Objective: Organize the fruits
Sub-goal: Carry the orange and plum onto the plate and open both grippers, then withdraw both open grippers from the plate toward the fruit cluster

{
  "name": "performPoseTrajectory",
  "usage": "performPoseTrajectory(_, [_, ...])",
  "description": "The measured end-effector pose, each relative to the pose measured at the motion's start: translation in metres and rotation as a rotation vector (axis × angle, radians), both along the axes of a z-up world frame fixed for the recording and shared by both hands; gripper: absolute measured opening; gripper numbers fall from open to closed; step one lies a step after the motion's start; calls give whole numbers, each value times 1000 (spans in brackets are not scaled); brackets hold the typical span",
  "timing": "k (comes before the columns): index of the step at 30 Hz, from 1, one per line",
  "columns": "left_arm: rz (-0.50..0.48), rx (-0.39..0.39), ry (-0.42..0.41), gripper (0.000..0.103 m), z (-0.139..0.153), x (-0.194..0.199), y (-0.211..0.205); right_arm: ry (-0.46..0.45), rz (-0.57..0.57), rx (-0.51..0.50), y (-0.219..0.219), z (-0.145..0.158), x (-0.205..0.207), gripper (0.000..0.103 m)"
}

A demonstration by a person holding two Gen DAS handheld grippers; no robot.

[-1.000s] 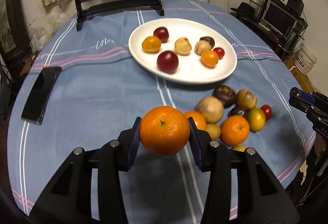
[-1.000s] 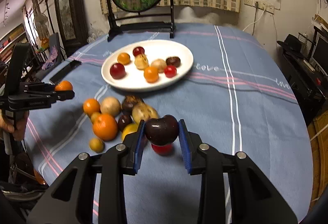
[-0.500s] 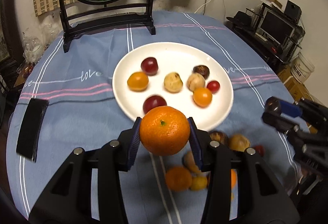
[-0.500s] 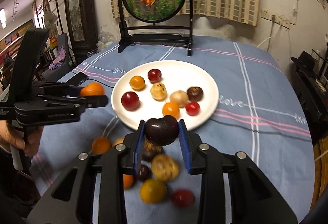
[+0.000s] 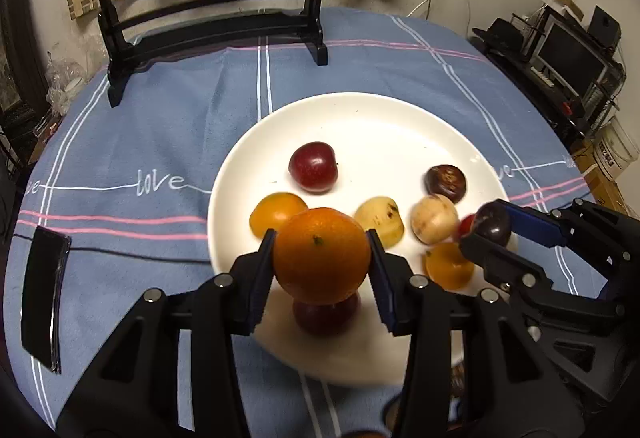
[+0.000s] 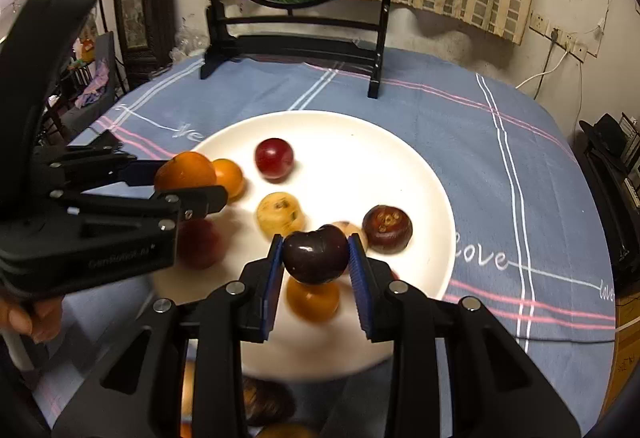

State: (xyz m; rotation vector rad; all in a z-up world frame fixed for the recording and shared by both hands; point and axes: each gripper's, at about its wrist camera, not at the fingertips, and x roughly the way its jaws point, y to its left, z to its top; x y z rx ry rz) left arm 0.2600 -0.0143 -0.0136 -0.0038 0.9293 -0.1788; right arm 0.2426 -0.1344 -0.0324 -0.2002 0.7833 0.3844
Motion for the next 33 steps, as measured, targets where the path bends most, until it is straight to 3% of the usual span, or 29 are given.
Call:
performPoseTrajectory(4, [11,3,17,45,-8,17,-5,18,-5,-8,2,-9,20,34])
performPoseTrajectory(6, [21,12,10,46,-10,21,-7,15,-2,-15,5,-12,24,44])
performPoseTrajectory(8, [26,32,0,56,-10,22,-9,11,5,-8,5,-12,24,48])
performPoseTrajectory(12, [44,38,-19,64,-7,20,-8,27,-3,9,1,-14,23,50])
performPoseTrajectory(24, [34,48,-68,75,10,-10,-16,5,-51,49,-23,-2,-5,60])
performPoseTrajectory(33, [32,40,-70,79,13,-47,-11,3,-69,69,-37,2,-39,60])
